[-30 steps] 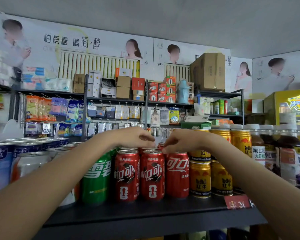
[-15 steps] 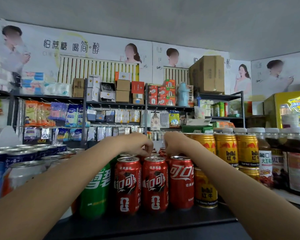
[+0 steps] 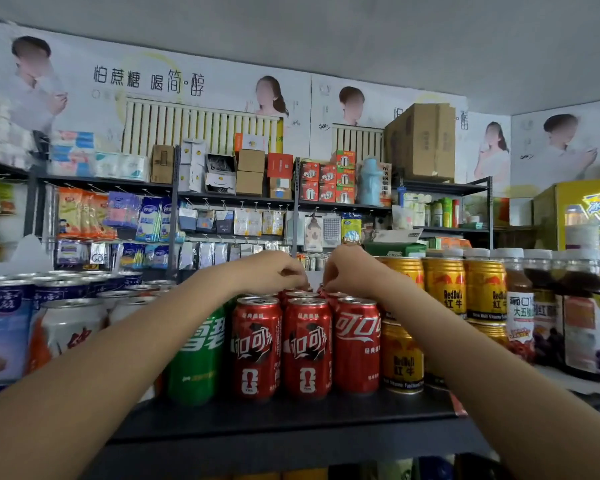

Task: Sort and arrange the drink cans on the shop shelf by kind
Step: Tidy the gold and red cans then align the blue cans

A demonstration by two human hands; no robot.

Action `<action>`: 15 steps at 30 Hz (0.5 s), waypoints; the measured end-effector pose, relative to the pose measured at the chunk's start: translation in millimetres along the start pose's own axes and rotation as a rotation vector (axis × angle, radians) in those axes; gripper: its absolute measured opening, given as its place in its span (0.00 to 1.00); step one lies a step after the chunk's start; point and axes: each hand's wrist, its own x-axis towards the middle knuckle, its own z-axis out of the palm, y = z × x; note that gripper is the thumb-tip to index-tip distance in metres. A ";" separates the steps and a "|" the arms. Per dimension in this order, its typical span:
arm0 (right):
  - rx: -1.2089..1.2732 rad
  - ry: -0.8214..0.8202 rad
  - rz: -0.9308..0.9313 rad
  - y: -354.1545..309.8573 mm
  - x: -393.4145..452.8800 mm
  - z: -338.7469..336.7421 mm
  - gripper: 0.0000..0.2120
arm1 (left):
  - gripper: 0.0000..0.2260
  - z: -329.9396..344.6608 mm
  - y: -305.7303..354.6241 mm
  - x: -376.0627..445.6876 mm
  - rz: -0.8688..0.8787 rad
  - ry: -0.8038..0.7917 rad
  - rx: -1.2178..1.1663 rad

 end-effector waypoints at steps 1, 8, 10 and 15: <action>0.023 -0.002 -0.034 3.5 -6.4 -6.1 0.06 | 0.11 -0.2 4.8 -7.0 0.011 -0.014 -0.049; -0.204 -0.081 -0.052 10.0 -40.8 -3.6 0.16 | 0.24 17.6 37.9 -30.4 -0.017 -0.034 0.120; -0.247 -0.048 -0.052 6.5 -42.5 -0.4 0.14 | 0.23 23.5 45.1 -36.4 -0.011 0.043 0.147; -0.204 0.192 -0.077 -11.0 -47.5 6.9 0.08 | 0.20 29.9 42.3 -82.2 -0.014 0.320 0.145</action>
